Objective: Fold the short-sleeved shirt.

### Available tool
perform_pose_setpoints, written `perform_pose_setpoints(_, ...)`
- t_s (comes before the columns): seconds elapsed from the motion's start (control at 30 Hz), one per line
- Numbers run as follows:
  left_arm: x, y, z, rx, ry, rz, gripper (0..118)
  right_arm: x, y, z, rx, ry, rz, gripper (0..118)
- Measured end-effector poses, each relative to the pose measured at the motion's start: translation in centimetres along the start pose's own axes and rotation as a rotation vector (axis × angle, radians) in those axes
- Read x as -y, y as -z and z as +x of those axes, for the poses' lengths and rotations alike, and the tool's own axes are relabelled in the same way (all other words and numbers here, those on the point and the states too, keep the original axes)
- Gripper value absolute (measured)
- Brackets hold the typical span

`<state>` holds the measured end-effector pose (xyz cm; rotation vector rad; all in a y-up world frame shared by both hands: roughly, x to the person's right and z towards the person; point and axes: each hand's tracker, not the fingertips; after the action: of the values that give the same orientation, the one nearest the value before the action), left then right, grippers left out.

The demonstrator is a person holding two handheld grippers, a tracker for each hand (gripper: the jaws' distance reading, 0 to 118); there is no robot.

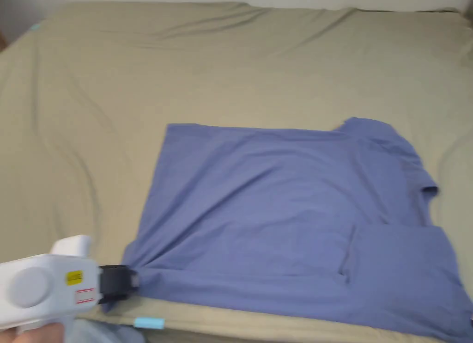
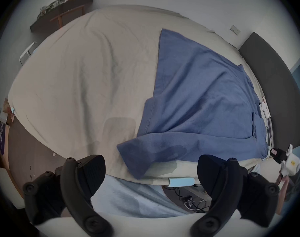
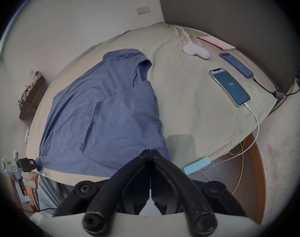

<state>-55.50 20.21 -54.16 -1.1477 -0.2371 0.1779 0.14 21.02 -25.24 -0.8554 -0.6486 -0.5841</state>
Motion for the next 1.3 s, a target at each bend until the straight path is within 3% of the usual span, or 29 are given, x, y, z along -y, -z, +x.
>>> perform_pose_setpoints(0.03, -0.4, -0.2, 0.2, 0.027, 0.002, 0.007, 22, -0.1, 0.1, -0.2, 0.006, -0.034, -0.012, 0)
perform_pose_setpoints(0.07, -0.4, -0.7, 0.2, 0.001, -0.009, 0.029, 0, -0.1, 0.1, -0.1, 0.018, -0.047, -0.011, 0)
perform_pose_setpoints(0.2, -2.0, -1.3, 0.4, -0.003, 0.052, 0.047, 0, 0.1, 0.4, 0.3, 0.007, -0.076, -0.002, 2)
perform_pose_setpoints(0.23, -2.4, -1.2, 0.5, -0.008, 0.067, 0.059, 0, 0.0, 0.6, 0.2, 0.005, -0.079, 0.001, 21)
perform_pose_setpoints(0.27, -1.6, -1.6, 0.8, -0.016, 0.073, 0.055, 0, 0.0, 0.8, 0.1, 0.009, -0.091, 0.001, 77)
perform_pose_setpoints(0.3, -1.5, -1.6, 0.9, -0.024, 0.076, 0.058, 0, 0.2, 1.5, 0.0, 0.001, -0.136, -0.034, 111)
perform_pose_setpoints(0.33, -1.6, -1.7, 1.0, -0.027, 0.078, 0.061, 0, 0.3, 2.1, -0.1, -0.012, -0.155, -0.068, 118)
perform_pose_setpoints(0.47, -2.5, -1.3, 0.8, -0.028, 0.049, 0.053, 0, 0.7, 4.0, -1.9, 0.078, -0.292, -0.108, 114)
perform_pose_setpoints(0.5, -2.5, -1.1, 1.0, -0.014, 0.036, 0.038, 0, 0.9, 4.4, -2.1, 0.076, -0.314, -0.110, 92)
perform_pose_setpoints(0.53, -1.6, -1.6, 1.5, -0.023, 0.036, 0.034, 0, 0.9, 4.3, -2.3, 0.057, -0.317, -0.107, 52)
perform_pose_setpoints(0.57, -1.5, -1.6, 1.6, -0.029, 0.039, 0.030, 0, 1.1, 4.2, -2.8, 0.055, -0.345, -0.101, 2)
perform_pose_setpoints(0.87, -2.3, -2.3, 0.2, -0.031, 0.007, 0.020, 0, -0.2, 1.7, -1.4, 0.004, -0.298, -0.094, 2)
perform_pose_setpoints(0.97, -2.5, -3.1, 0.4, -0.039, 0.019, 0.035, 0, -1.3, 0.1, -1.7, 0.055, -0.336, -0.043, 2)
perform_pose_setpoints(1.1, -4.3, -3.3, 1.0, -0.008, 0.023, 0.059, 0, -3.8, -0.8, -2.0, -0.021, -0.257, -0.018, 2)
perform_pose_setpoints(1.3, -7.9, -2.7, 3.7, -0.020, 0.083, 0.097, 0, -6.8, 0.8, -4.5, -0.011, -0.308, 0.015, 2)
